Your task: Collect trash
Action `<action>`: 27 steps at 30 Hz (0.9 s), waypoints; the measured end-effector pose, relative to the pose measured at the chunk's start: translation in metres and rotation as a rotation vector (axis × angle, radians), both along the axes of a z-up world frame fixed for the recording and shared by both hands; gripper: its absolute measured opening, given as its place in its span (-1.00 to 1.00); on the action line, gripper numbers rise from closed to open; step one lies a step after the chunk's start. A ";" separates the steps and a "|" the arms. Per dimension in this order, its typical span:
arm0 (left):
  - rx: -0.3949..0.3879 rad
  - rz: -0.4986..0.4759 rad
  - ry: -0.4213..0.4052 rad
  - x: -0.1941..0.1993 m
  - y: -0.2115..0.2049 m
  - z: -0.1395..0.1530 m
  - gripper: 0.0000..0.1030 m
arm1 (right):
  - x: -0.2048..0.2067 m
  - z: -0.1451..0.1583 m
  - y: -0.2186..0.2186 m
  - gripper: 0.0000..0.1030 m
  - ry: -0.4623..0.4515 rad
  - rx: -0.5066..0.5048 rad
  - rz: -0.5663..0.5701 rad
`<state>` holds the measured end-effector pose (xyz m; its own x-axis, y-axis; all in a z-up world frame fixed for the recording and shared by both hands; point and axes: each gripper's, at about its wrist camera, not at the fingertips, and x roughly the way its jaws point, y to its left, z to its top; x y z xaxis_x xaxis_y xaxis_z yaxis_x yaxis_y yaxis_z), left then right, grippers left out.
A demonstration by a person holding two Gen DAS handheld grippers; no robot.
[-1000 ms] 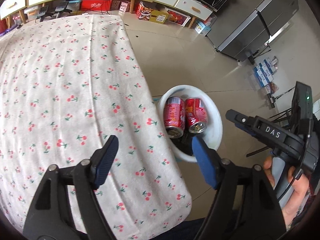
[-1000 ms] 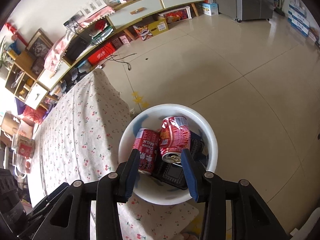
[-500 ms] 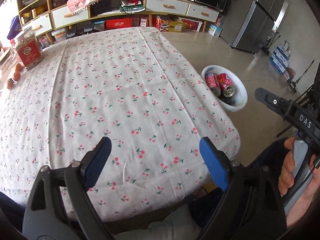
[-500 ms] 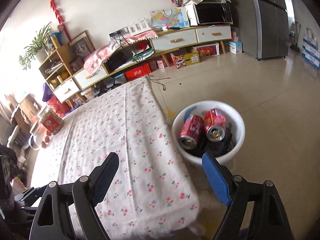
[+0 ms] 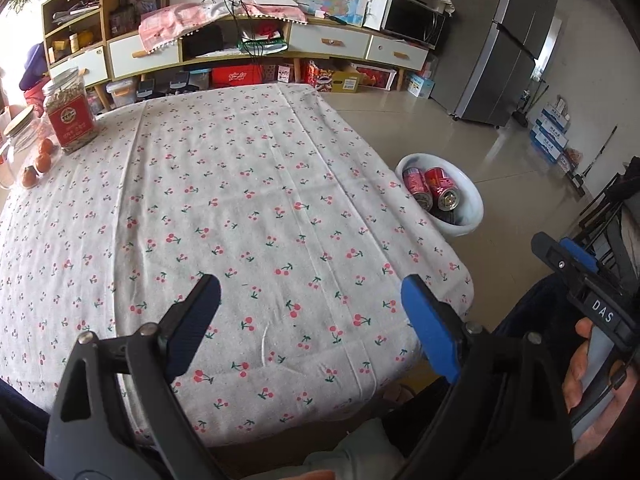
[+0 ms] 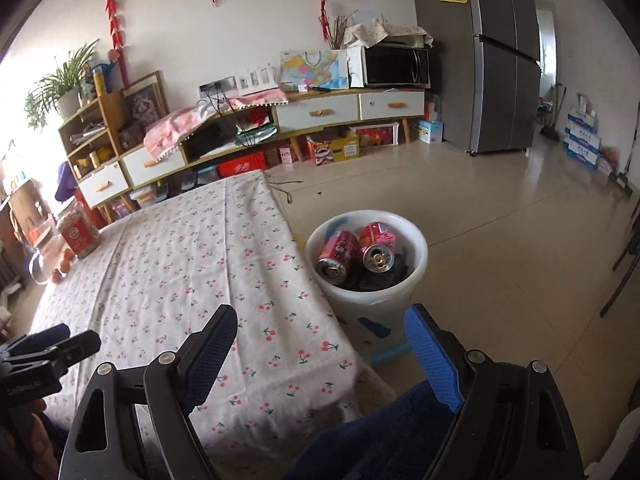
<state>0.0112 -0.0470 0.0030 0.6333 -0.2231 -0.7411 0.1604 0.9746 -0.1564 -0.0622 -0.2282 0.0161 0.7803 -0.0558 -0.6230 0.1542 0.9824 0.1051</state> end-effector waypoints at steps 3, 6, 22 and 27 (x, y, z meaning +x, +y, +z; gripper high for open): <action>0.010 -0.021 -0.002 -0.001 -0.009 0.000 0.78 | 0.001 -0.004 -0.006 0.69 0.010 0.053 0.033; 0.006 -0.022 0.001 -0.001 -0.012 0.000 0.78 | 0.005 -0.007 -0.011 0.69 0.025 0.077 0.015; 0.014 -0.040 0.019 0.002 -0.026 0.001 0.79 | 0.012 -0.011 0.003 0.69 0.024 0.002 0.014; 0.010 -0.037 0.017 0.001 -0.025 0.002 0.79 | 0.012 -0.011 0.002 0.69 0.026 0.017 0.019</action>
